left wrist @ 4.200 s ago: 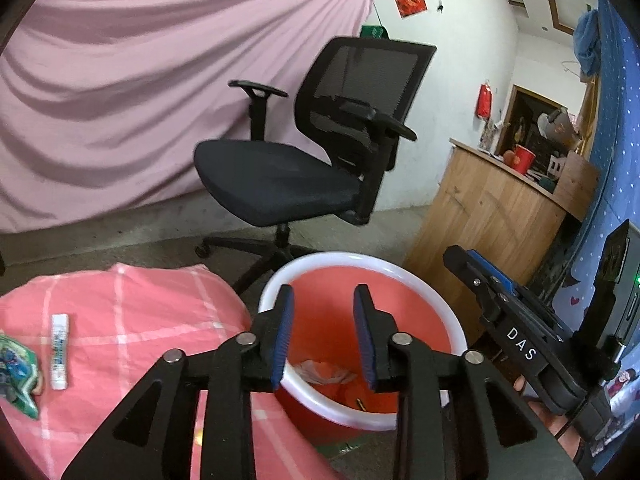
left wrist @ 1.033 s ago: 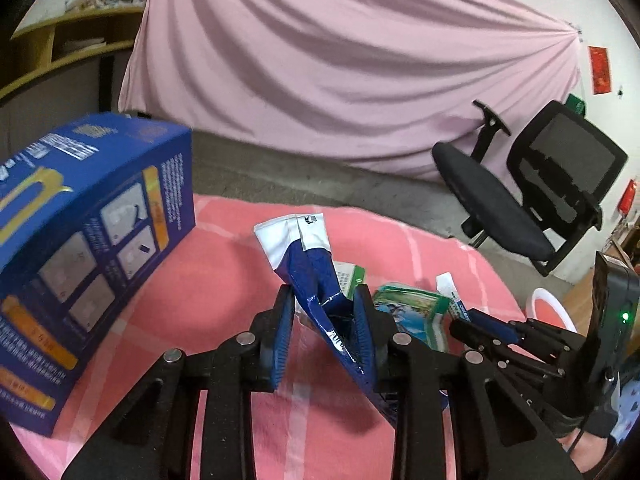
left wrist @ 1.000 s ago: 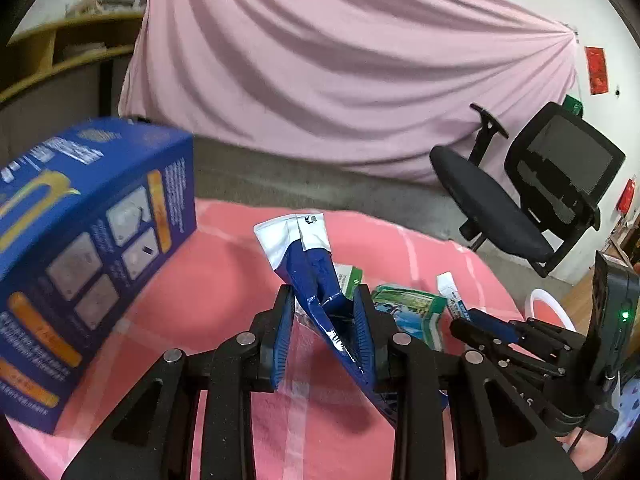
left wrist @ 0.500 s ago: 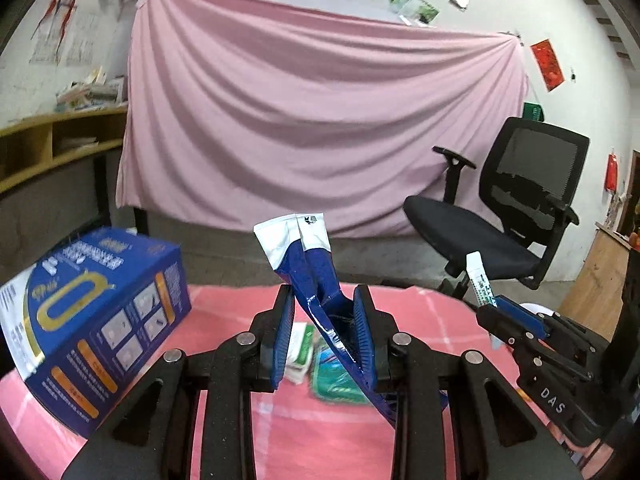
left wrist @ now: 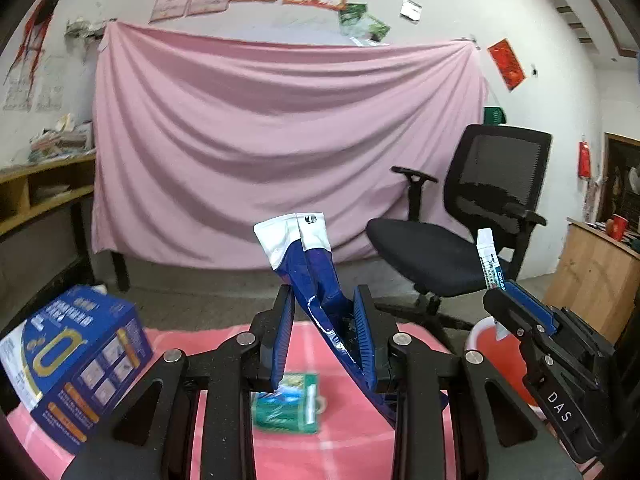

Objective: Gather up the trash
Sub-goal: 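Carry the wrapper and sachet over the bucket and open both grippers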

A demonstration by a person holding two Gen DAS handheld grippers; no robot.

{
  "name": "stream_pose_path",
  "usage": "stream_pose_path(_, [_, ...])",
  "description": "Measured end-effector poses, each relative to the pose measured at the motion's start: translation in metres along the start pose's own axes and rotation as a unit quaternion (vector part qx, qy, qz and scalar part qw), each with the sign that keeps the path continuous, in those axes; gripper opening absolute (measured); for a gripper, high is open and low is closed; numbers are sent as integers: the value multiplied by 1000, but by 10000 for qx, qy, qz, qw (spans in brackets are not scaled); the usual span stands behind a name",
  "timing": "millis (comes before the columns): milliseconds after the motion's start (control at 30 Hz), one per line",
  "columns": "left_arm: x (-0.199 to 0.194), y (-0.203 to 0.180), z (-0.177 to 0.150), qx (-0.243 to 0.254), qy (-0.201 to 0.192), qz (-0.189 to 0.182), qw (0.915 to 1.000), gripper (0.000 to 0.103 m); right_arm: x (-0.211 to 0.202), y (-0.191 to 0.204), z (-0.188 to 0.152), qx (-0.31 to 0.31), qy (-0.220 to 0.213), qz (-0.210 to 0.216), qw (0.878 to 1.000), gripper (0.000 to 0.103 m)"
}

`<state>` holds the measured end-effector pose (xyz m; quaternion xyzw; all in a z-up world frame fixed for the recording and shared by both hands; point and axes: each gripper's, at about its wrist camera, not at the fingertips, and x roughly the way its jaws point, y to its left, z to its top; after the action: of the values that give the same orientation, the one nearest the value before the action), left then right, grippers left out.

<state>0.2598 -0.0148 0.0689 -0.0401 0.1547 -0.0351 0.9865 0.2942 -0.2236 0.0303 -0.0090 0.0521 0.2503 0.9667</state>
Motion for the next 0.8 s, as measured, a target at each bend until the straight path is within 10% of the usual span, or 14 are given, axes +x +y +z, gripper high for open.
stream_pose_path(800, [38, -146, 21, 911, -208, -1250, 9878, 26, -78, -96, 5, 429, -613, -1279, 9890, 18])
